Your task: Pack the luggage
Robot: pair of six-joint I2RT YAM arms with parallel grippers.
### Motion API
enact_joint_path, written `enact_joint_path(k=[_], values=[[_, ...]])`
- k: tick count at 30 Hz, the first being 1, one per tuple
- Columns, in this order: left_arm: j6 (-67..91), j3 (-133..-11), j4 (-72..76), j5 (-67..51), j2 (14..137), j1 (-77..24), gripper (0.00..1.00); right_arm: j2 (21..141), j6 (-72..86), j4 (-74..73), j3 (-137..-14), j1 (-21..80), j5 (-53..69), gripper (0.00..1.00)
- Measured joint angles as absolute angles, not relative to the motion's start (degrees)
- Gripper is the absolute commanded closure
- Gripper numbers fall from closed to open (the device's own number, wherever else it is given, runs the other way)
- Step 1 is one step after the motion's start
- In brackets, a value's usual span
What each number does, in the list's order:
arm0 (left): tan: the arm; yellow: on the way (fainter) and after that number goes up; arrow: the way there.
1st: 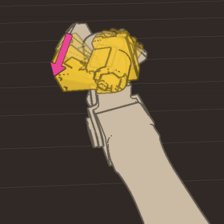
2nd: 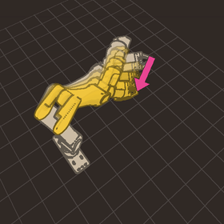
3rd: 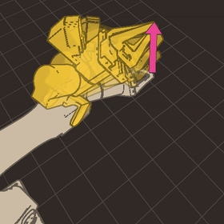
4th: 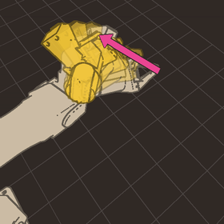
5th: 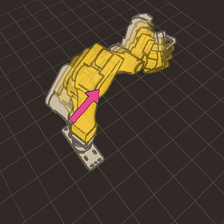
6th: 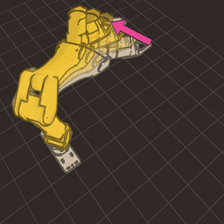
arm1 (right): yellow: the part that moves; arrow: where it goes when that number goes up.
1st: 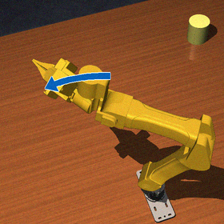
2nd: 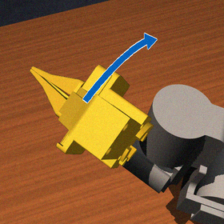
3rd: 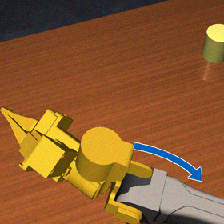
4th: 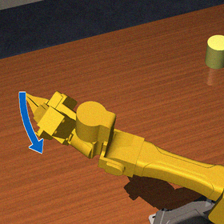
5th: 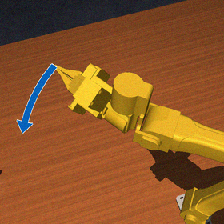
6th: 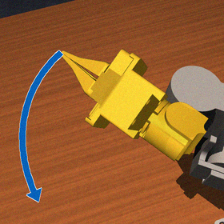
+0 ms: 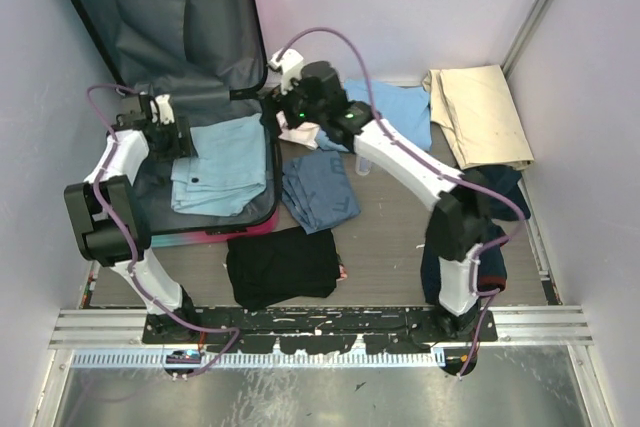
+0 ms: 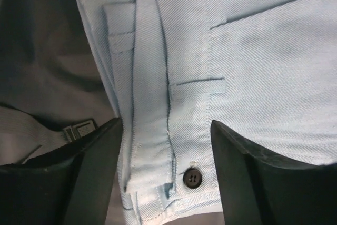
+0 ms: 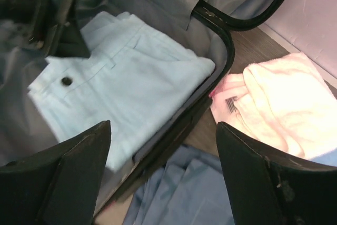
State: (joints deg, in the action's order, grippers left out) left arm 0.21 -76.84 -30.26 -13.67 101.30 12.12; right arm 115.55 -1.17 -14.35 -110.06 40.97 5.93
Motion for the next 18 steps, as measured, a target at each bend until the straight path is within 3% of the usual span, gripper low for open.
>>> enact_joint_path(k=[7,18], values=[[-5.0,-79.7,-36.1,-15.8,98.3,12.1,0.01,96.4,-3.8,-17.5,-94.1,36.6,14.7,0.15],[-23.7,-85.3,-52.3,-29.7,81.8,8.6,0.02,80.3,-4.3,-25.6,-74.5,22.9,22.4,0.17]])
